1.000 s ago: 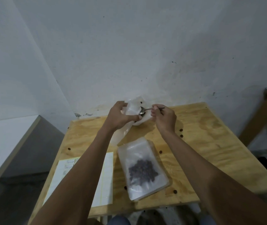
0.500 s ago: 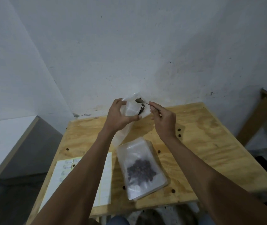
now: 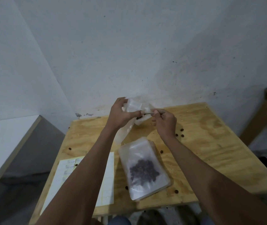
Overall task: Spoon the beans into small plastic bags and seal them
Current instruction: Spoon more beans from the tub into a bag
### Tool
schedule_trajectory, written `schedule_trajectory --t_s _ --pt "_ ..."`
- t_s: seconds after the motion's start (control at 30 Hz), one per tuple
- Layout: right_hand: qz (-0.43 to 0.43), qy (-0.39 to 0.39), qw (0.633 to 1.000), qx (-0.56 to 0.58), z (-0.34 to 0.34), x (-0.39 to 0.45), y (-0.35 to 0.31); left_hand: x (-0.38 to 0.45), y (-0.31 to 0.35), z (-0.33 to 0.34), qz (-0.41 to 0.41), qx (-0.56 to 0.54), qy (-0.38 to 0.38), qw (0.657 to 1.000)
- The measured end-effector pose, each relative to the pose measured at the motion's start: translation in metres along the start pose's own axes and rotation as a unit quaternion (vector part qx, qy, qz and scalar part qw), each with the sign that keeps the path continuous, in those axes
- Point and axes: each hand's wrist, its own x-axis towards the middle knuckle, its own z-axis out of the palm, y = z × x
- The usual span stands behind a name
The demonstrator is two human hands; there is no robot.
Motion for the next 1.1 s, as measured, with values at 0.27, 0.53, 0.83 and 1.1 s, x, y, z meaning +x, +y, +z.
schedule_trajectory --t_s 0.27,0.53,0.83,1.1 --pt "0.160 -0.001 0.981 0.107 -0.002 0.003 -0.004 0.014 -0.009 0.003 -0.074 -0.084 -0.002 0.994" --pt "0.259 0.028 0.948 0.182 -0.005 0.008 0.004 0.004 -0.010 0.004 -0.056 -0.009 -0.030 0.998" --pt "0.242 0.058 0.946 0.206 -0.010 0.011 -0.010 -0.007 -0.021 0.000 0.004 0.149 -0.079 0.986" --pt "0.190 0.086 0.951 0.229 -0.020 0.016 -0.028 -0.013 -0.023 0.002 0.008 0.187 -0.065 0.980"
